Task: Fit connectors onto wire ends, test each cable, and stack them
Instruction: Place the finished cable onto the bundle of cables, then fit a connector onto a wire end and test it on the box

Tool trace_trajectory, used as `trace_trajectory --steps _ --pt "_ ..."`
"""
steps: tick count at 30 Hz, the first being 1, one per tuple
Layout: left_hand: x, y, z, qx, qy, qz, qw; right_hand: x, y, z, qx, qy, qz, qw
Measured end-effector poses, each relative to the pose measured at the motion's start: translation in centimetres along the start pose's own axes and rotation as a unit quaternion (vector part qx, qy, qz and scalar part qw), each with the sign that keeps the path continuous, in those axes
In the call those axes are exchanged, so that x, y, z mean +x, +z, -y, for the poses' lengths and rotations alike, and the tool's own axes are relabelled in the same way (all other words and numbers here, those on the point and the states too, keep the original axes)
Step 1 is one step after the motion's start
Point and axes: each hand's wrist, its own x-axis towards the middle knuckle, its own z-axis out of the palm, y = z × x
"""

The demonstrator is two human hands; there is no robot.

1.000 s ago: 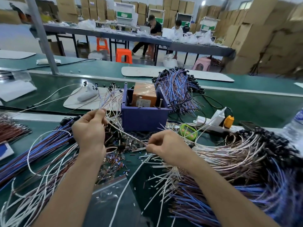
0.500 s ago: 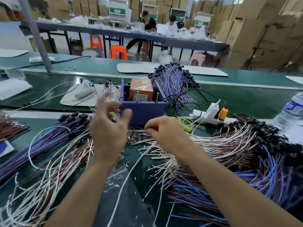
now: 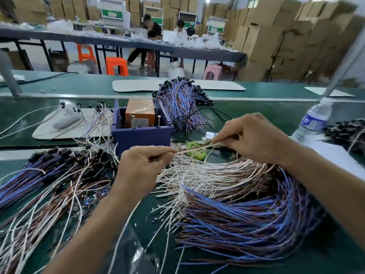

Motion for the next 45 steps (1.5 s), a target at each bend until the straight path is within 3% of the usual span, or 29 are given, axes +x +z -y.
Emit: trace_trajectory --steps 3,9,13,16,21,27,32,36,39,45 --pt "1.4 2.0 -0.3 0.105 -0.029 0.062 0.992 -1.2 -1.4 -3.4 -0.058 0.034 0.012 0.998" --pt "2.0 8.9 -1.3 0.178 0.004 0.117 0.977 -2.9 0.1 -8.8 -0.188 0.084 0.055 0.977" --pt "1.1 12.2 0.0 0.208 0.041 0.094 0.973 -3.7 0.2 -11.3 -0.238 0.123 0.067 0.961" --pt "0.7 13.1 0.8 0.255 0.072 0.093 0.960 -4.1 0.5 -11.5 -0.204 0.139 0.078 0.966" --pt "0.6 11.7 1.1 0.218 0.016 0.102 0.971 -3.7 2.3 -8.8 -0.175 0.193 0.042 0.965" --pt "0.8 4.1 2.3 0.256 -0.047 0.002 0.965 -1.4 7.1 -0.8 -0.005 0.124 0.073 0.990" --pt "-0.3 -2.9 4.7 0.299 -0.155 -0.053 0.940 1.5 12.1 5.1 0.071 0.071 0.086 0.991" --pt "-2.3 -4.3 5.3 0.311 -0.215 0.025 0.925 4.2 15.8 7.8 0.102 0.098 0.055 0.988" --pt "-3.3 -3.5 5.9 0.346 -0.197 0.046 0.916 5.7 18.3 8.9 0.150 0.161 0.036 0.975" --pt "-3.8 -3.5 6.8 0.344 -0.104 -0.016 0.933 5.0 20.6 8.9 0.164 0.131 0.036 0.977"
